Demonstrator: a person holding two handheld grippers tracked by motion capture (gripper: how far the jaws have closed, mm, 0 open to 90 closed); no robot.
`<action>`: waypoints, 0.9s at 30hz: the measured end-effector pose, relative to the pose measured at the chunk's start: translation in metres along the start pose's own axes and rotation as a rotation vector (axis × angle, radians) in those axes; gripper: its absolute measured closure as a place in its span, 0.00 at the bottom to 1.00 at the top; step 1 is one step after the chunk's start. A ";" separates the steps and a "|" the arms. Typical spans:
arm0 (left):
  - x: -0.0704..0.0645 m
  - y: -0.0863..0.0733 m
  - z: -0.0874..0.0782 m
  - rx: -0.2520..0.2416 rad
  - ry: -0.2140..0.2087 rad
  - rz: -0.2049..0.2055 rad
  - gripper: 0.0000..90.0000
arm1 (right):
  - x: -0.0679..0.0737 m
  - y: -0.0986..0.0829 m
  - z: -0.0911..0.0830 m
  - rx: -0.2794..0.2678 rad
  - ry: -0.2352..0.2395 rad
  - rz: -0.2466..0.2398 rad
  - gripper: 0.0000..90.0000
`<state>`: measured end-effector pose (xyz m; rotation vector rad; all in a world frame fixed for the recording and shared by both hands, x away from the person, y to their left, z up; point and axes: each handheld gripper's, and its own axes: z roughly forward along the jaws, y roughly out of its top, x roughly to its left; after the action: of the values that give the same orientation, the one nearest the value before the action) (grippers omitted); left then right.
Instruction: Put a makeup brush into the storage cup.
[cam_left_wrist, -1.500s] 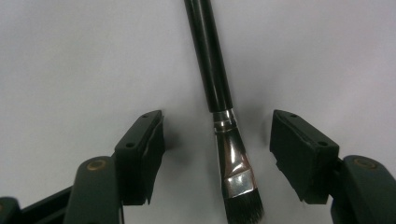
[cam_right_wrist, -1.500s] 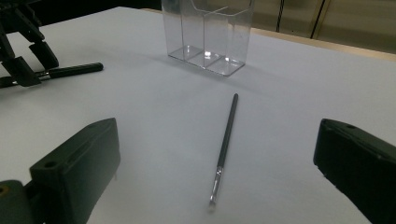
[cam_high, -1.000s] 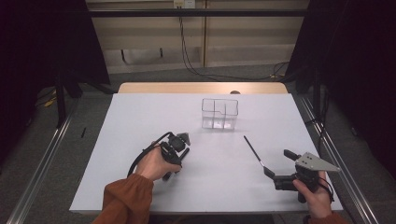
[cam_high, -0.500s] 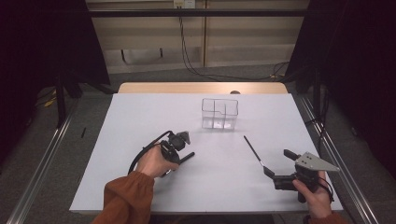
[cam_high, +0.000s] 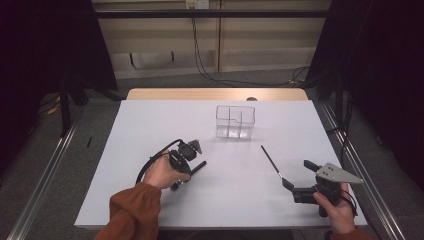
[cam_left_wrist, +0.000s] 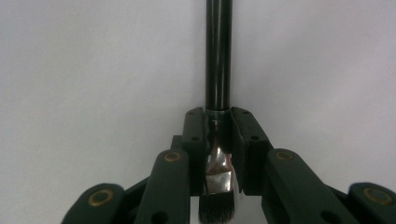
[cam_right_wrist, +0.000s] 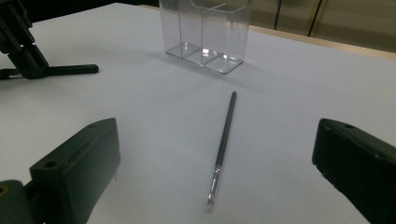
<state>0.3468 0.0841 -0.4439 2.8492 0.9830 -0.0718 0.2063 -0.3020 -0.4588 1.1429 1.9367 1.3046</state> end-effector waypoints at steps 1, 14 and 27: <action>0.000 0.000 0.000 -0.001 0.002 0.001 0.85 | 0.000 0.000 0.000 0.000 0.000 0.001 0.01; 0.005 -0.004 -0.004 -0.033 -0.024 -0.008 0.86 | 0.000 0.000 0.000 0.001 0.003 0.003 0.01; 0.015 -0.013 -0.017 -0.136 -0.039 -0.044 0.86 | 0.000 0.000 0.000 0.002 0.002 0.003 0.01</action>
<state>0.3506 0.1057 -0.4298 2.6938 1.0019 -0.0622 0.2067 -0.3021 -0.4590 1.1456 1.9391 1.3064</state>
